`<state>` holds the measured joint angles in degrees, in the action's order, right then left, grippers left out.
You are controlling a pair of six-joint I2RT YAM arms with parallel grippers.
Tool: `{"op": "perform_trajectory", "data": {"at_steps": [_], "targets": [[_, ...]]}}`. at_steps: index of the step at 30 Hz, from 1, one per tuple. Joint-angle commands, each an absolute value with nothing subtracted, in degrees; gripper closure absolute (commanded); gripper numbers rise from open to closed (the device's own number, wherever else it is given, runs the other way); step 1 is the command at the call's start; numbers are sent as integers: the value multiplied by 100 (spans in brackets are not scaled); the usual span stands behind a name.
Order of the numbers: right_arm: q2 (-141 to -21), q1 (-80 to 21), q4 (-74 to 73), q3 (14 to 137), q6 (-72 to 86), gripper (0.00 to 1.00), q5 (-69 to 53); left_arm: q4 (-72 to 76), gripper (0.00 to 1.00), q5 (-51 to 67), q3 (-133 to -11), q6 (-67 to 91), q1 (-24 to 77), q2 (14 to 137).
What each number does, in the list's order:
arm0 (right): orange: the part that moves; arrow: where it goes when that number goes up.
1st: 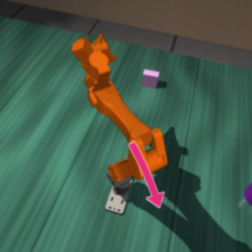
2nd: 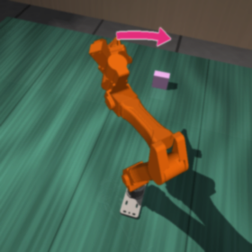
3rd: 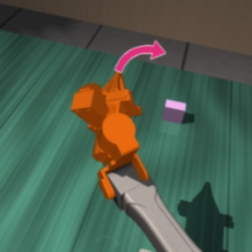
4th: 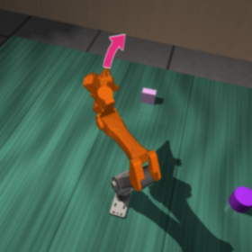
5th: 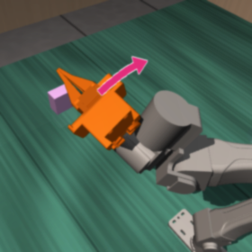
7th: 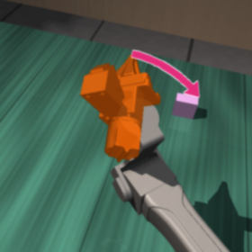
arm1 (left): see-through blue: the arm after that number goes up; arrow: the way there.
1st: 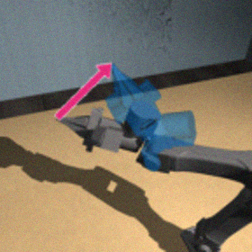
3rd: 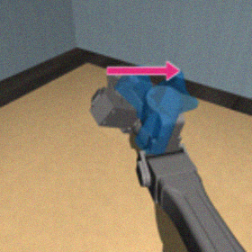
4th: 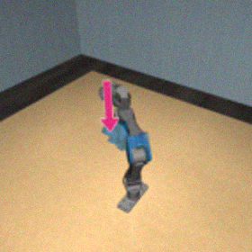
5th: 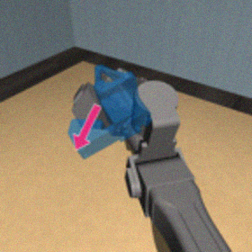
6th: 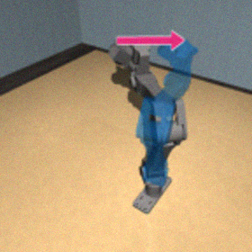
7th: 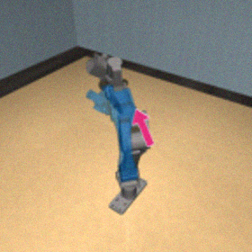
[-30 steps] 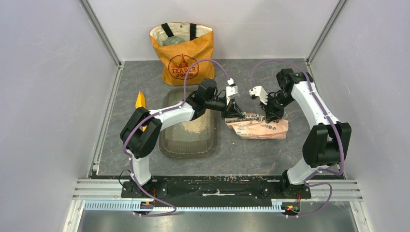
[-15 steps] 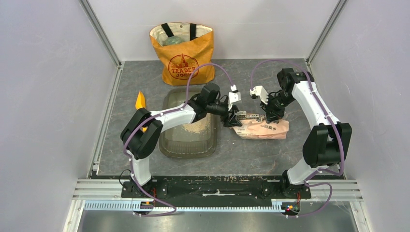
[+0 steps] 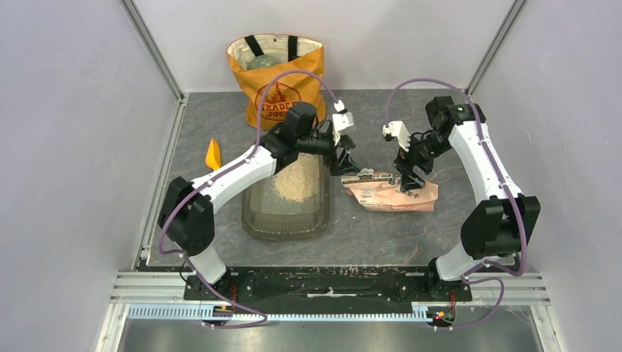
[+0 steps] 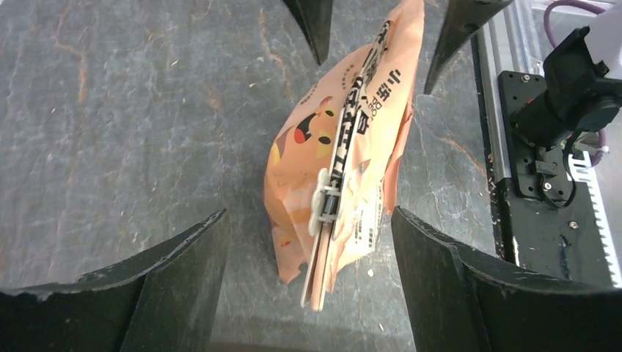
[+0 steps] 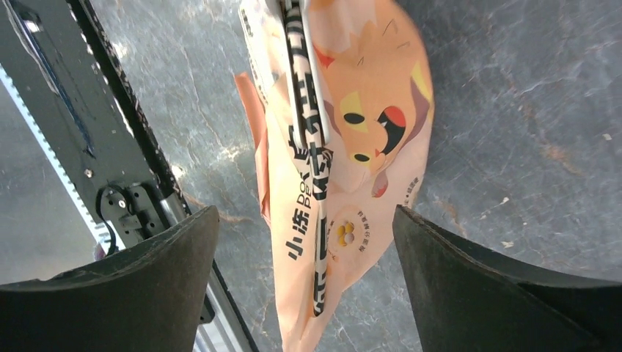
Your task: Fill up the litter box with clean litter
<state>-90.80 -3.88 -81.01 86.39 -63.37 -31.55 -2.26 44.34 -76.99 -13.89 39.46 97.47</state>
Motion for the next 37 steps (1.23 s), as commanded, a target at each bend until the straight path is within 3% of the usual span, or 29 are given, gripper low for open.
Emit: {"op": "perform_trajectory", "data": {"at_steps": [1,10,13,17,22,30,37], "targets": [[-8790,-301,-8126,9263,-5851,3,-3774,-1622,14,3864,-8528,-1266,3761,9398],[-8681,452,-5403,9875,-2083,3,-4451,-5559,12,3103,-11258,-1492,2715,9928],[-8602,775,-4702,9648,-1321,3,-4224,-6002,11,3029,-11536,-1330,2072,9904],[-8535,1128,-4320,9261,-683,3,-3717,-6065,11,2616,-11504,-810,1098,9762],[-8605,1407,-4112,8799,-229,3,-2931,-6153,9,1448,-11013,-745,618,9705],[-8779,1484,-3955,8134,-400,3,-2130,-5498,9,1322,-9629,-376,344,9556],[-9340,1482,-4226,8861,-374,3,-2254,-5225,9,988,-9306,-287,351,9503]]}}
